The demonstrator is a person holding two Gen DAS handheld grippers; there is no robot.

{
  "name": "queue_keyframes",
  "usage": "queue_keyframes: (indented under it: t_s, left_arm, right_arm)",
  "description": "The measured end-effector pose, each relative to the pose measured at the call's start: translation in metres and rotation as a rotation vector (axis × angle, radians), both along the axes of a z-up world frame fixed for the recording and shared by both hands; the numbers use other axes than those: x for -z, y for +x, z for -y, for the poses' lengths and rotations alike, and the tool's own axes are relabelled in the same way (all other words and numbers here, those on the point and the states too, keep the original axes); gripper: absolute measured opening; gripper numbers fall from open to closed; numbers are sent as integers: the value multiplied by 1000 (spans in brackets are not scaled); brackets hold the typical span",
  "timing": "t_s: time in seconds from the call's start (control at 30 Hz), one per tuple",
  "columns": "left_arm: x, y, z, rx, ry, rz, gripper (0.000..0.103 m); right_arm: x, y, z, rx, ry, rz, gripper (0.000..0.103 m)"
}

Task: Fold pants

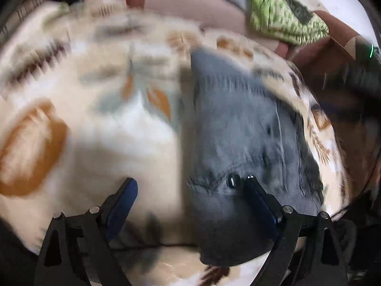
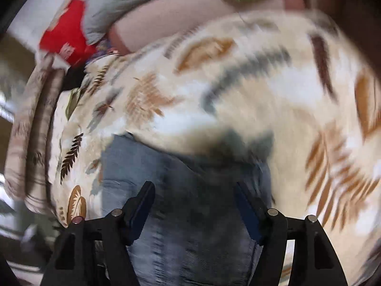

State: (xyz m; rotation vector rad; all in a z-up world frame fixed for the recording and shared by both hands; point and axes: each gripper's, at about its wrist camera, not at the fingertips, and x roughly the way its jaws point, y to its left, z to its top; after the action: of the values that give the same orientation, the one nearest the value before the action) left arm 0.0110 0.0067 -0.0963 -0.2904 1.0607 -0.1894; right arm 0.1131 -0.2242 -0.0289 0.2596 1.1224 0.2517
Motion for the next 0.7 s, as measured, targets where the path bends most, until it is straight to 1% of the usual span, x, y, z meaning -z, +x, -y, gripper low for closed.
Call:
queue_keyframes:
  t_s: [0.03,0.07,0.1,0.17,0.23,0.27,0.37,0.4,0.43,0.47,0.5,0.7]
  left_arm:
    - [-2,-2,3,9,14,26,93]
    - [-4,-1,8,34,12,27,93]
    - [-3,0,9,40,1,24,93]
    - [-1,1,10,36,0,25,93]
    - [0,1,12,46,5,32,93]
    - [0,3,11,50,3,33,93]
    - [0,6,8,62,2,38,93]
    - [2,7,8,67,4,41,93]
    - [2,8,9,69,7,46,93]
    - [2,9,8,70,3,47,93]
    - [2,10,8,70,1,48,93]
    - [3,9,10,68,4,56,93]
  right_arm:
    - [-10,5,-14,-41,-38,21,87]
    - [-20,15,-36,-106,-92,35,91]
    - [-26,25,-57,-167,-149,39,94]
    - [-25,44,-95,-262,-245,27,94]
    - [-17,65,-132,-338,-309,-12,94]
    - [-12,70,-142,-365,-326,-35,94]
    - [20,88,-173,-441,-390,-146,94]
    - [31,91,-179,-458,-409,-193,90]
    - [39,93,-181,-470,-419,-226,52]
    - [49,96,-180,-476,-444,-269,31]
    - [52,98,-176,-465,-430,-289,30]
    - [50,102,-141,-314,-297,-232,30]
